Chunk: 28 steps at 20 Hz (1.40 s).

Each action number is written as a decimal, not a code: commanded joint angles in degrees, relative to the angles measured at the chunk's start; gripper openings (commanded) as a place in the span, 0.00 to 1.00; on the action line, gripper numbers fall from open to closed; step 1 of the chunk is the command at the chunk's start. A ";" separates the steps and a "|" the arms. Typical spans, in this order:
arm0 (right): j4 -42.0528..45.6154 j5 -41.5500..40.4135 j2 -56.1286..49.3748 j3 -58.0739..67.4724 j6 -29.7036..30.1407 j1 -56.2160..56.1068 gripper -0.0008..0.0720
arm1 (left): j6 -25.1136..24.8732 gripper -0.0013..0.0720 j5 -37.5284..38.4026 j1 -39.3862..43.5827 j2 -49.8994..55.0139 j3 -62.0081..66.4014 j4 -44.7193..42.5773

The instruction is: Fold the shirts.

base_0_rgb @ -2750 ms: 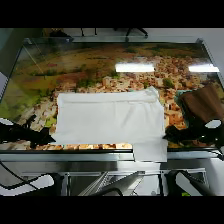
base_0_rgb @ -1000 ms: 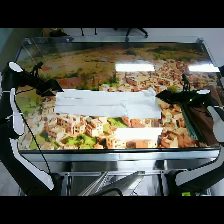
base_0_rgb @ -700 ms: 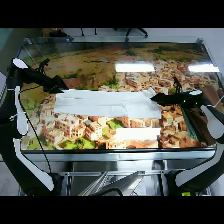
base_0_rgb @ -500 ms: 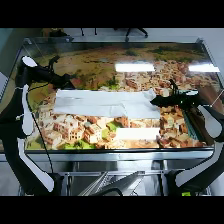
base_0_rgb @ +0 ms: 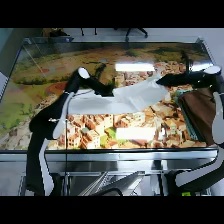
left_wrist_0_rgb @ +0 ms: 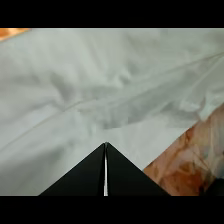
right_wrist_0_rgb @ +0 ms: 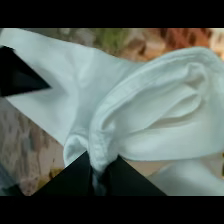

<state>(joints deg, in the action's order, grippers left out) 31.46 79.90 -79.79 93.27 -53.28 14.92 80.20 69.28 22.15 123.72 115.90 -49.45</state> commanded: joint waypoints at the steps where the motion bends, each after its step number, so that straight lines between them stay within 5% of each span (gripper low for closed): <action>1: -0.20 9.75 1.27 12.90 -6.23 0.76 0.04 | 4.09 0.04 -8.96 9.40 4.74 0.09 0.04; 7: -0.13 13.38 1.14 18.53 -9.77 0.59 0.04 | 6.82 0.04 -13.20 14.73 6.43 0.09 0.22; 13: -0.09 11.87 0.90 18.53 -12.28 -4.98 0.04 | 2.08 0.04 9.09 4.31 -9.64 1.88 0.22; 18: 0.00 -3.37 -4.13 18.53 -12.98 -23.54 0.04 | 1.90 0.04 21.07 -10.91 -29.38 3.32 0.17; 22: -4.28 -25.09 -14.84 18.53 -10.49 -42.25 0.04 | -1.97 0.04 19.56 -21.18 -45.24 -4.39 0.17; 23: -4.44 -34.05 -18.25 18.53 -6.84 -46.90 0.18 | -3.13 0.04 19.23 -22.84 -48.37 -6.71 0.15; 24: -6.19 -43.30 -21.81 18.56 -4.33 -51.45 0.66 | -4.02 0.04 19.08 -24.17 -51.19 -9.09 0.15; 25: -9.88 -49.90 -24.48 18.56 -1.49 -54.82 1.00 | -5.53 0.04 19.04 -25.31 -53.90 -11.78 0.11; 28: -15.45 -50.86 -24.26 18.56 7.56 -56.76 0.98 | -8.72 0.04 17.97 -27.61 -59.87 -19.47 -0.02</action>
<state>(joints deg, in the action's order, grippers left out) 20.99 39.13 -101.75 111.77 -54.24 -37.10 75.33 88.12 -2.28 70.54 103.11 -49.21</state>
